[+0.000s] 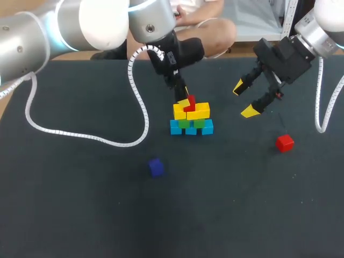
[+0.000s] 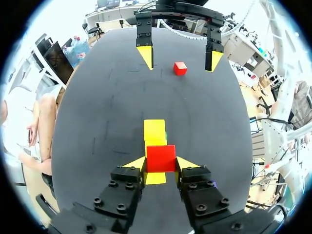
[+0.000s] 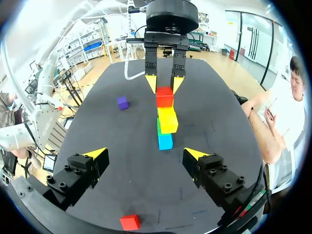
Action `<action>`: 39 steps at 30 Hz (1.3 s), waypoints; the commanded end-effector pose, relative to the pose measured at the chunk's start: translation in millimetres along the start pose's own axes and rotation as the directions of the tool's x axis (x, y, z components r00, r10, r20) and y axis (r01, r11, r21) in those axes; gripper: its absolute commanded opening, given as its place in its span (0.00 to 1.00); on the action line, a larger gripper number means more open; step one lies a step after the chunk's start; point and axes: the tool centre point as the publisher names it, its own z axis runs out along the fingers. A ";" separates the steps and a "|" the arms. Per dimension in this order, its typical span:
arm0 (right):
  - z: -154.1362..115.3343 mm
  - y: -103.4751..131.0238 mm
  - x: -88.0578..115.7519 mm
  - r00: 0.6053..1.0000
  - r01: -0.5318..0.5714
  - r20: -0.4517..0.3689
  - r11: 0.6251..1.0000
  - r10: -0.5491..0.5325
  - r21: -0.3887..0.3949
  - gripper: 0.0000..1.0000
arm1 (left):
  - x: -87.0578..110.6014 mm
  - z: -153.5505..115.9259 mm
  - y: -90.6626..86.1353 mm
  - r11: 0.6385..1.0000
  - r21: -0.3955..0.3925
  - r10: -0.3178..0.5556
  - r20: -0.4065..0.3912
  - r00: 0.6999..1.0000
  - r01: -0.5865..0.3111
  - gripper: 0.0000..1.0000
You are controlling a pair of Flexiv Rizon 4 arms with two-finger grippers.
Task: Place the blue cubes, place green cubes on the blue cubes, place the yellow cubes on the green cubes, then place the red cubes on the yellow cubes, and place purple cube on the red cubes.
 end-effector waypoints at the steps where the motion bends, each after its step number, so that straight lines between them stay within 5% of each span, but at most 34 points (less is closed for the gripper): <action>1: 0.1 -0.2 0.1 1.000 0.001 0.002 1.000 -0.001 0.000 1.00 | -1.5 -1.0 3.2 1.000 0.006 -0.001 -0.007 1.000 0.001 0.00; 5: 0.1 -0.2 0.1 1.000 0.001 0.002 1.000 -0.001 0.000 1.00 | -1.4 -1.7 2.6 1.000 0.005 -0.002 -0.009 1.000 0.002 0.13; 7: 0.1 -0.2 0.1 1.000 0.001 0.002 1.000 -0.001 0.000 1.00 | -1.8 -2.4 2.0 1.000 0.003 -0.004 -0.009 1.000 0.004 0.38; 9: 0.1 -0.2 0.1 1.000 0.001 0.002 1.000 -0.001 0.000 1.00 | -2.0 -3.1 1.8 1.000 0.002 -0.004 -0.010 1.000 0.004 0.45; 23: 0.1 -0.2 0.1 1.000 0.001 0.002 1.000 -0.001 0.000 1.00 | -1.2 -11.0 -3.3 1.000 -0.027 -0.008 -0.001 1.000 0.008 0.49; 29: 0.1 -0.2 0.1 1.000 0.001 0.002 1.000 -0.001 0.000 1.00 | -6.5 -23.2 -10.5 0.998 -0.067 0.013 -0.005 1.000 -0.013 0.99; 39: 0.1 -0.2 0.1 1.000 0.001 0.002 1.000 -0.001 0.000 1.00 | -3.5 -39.7 -25.9 0.992 -0.128 0.020 0.032 0.999 -0.016 1.00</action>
